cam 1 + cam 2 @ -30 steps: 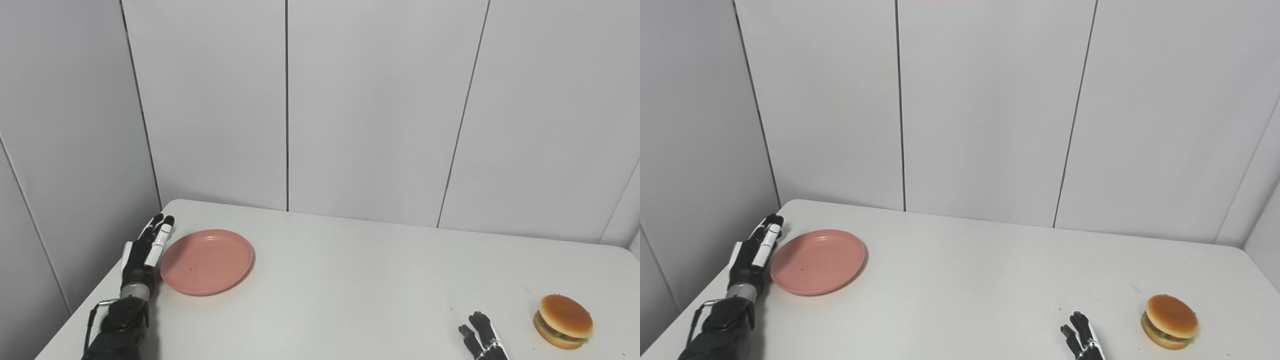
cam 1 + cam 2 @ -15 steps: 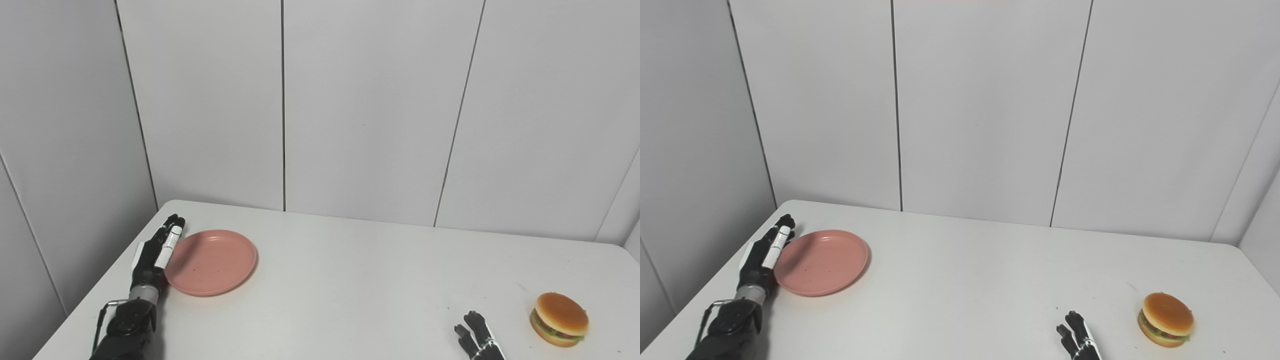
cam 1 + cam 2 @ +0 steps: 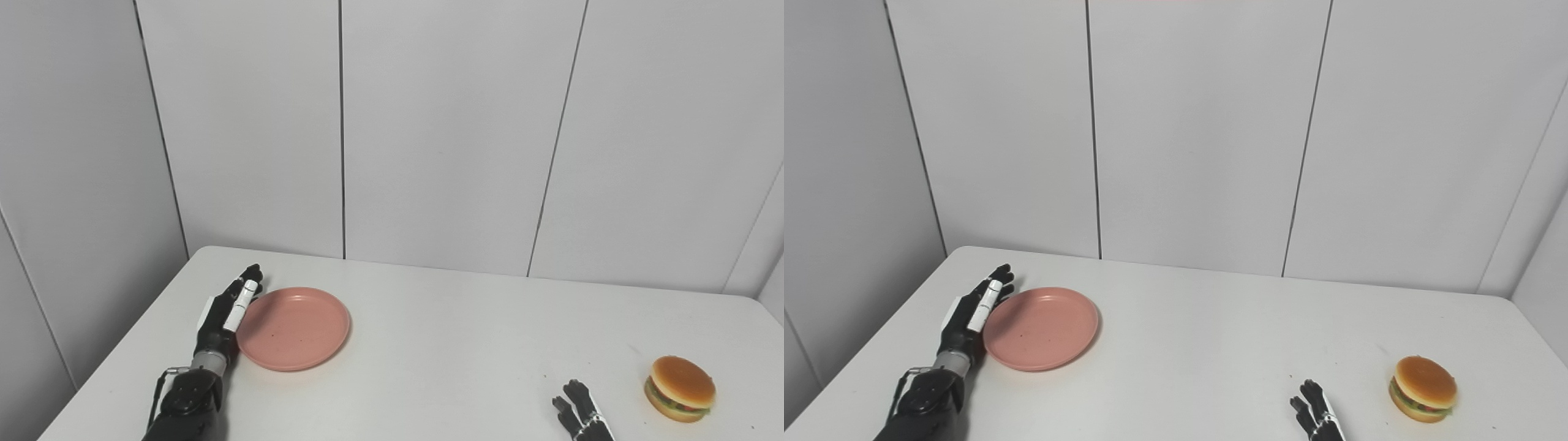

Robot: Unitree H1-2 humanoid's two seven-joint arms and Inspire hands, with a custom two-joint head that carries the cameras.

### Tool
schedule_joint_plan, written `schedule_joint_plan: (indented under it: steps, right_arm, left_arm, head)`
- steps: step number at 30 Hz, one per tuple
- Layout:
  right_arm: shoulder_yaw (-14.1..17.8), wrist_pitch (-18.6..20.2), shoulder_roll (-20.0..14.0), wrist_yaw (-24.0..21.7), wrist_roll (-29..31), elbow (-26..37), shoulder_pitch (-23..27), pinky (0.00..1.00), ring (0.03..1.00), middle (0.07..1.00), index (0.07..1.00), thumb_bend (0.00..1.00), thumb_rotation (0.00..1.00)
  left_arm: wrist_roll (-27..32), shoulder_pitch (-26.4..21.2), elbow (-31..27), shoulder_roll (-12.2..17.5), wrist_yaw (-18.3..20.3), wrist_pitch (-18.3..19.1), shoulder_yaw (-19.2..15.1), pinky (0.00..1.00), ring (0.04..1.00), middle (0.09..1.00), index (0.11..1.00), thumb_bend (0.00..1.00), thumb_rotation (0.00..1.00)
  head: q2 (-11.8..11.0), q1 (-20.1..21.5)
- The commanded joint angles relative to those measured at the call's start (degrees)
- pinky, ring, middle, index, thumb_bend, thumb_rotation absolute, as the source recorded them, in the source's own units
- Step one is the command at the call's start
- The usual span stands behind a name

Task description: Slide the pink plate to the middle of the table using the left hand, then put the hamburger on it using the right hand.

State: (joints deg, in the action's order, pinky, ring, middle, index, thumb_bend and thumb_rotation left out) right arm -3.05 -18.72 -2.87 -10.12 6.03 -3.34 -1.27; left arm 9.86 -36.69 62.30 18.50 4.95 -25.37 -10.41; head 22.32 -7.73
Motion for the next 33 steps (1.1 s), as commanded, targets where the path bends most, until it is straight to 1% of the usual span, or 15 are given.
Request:
schedule_joint_plan:
  steps: [1, 7, 11, 18, 21, 24, 28, 30, 33]
  right_arm:
    - [0.2, 6.2, 0.0, 1.0, -0.6, -5.3, 0.0, 0.97, 0.927, 0.961, 0.949, 0.87, 1.0]
    - [0.1, 6.7, 0.0, 0.9, -0.7, -4.9, -0.1, 0.96, 0.924, 0.961, 0.953, 0.86, 1.0]
    - [0.1, 6.8, 0.1, 1.0, -0.7, -5.0, -0.1, 0.96, 0.922, 0.961, 0.949, 0.85, 0.99]
    - [-0.1, 7.3, 0.2, 1.0, -1.1, -4.4, -0.3, 0.96, 0.925, 0.963, 0.954, 0.85, 0.99]
    - [-0.2, 7.5, 0.3, 1.0, -1.4, -4.1, -0.4, 0.96, 0.921, 0.96, 0.953, 0.85, 0.99]
    - [-0.2, 7.7, 0.5, 1.1, -1.8, -3.7, -0.6, 0.96, 0.918, 0.96, 0.953, 0.84, 1.0]
    - [-0.4, 7.7, 0.6, 1.3, -1.9, -3.5, -0.6, 0.95, 0.913, 0.958, 0.946, 0.84, 0.99]
    - [-0.4, 7.9, 0.6, 1.4, -2.1, -3.3, -0.7, 0.95, 0.914, 0.958, 0.946, 0.84, 0.99]
    - [-0.5, 8.1, 0.6, 1.2, -2.0, -3.1, -0.7, 0.94, 0.904, 0.955, 0.943, 0.84, 0.99]
  left_arm:
    - [-0.1, -1.6, -2.1, 0.6, 0.2, 0.2, 0.1, 0.89, 0.902, 0.902, 0.851, 0.84, 0.82]
    - [-0.1, -1.8, -2.0, 0.0, 0.7, 0.5, 0.2, 0.89, 0.901, 0.898, 0.829, 0.83, 0.82]
    - [-0.3, -2.2, -1.8, -0.4, 0.6, 0.5, 0.4, 0.87, 0.894, 0.89, 0.807, 0.88, 0.81]
    - [-0.8, -3.0, -1.4, -1.2, 0.7, 0.4, 1.2, 0.84, 0.881, 0.88, 0.802, 0.91, 0.81]
    - [-1.1, -3.4, -1.1, -2.1, 0.4, 0.2, 1.7, 0.84, 0.867, 0.873, 0.797, 0.91, 0.81]
    - [-1.7, -3.5, -1.1, -2.8, -0.1, 0.2, 2.6, 0.83, 0.86, 0.867, 0.791, 0.9, 0.81]
    - [-2.4, -3.6, -0.9, -3.9, -0.5, 0.0, 3.6, 0.82, 0.858, 0.856, 0.782, 0.84, 0.82]
    - [-2.3, -3.5, -1.1, -4.6, -0.2, 0.0, 3.9, 0.82, 0.845, 0.841, 0.775, 0.84, 0.81]
    - [-2.4, -3.6, -1.0, -5.5, 0.5, -0.1, 4.6, 0.85, 0.869, 0.865, 0.777, 0.85, 0.82]
  head:
    - [0.1, 0.0]
    - [0.2, 0.1]
    - [0.1, 0.2]
    - [0.5, 0.6]
    - [0.5, 0.8]
    - [0.6, 0.9]
    - [0.7, 1.1]
    - [0.8, 1.2]
    - [0.9, 1.3]
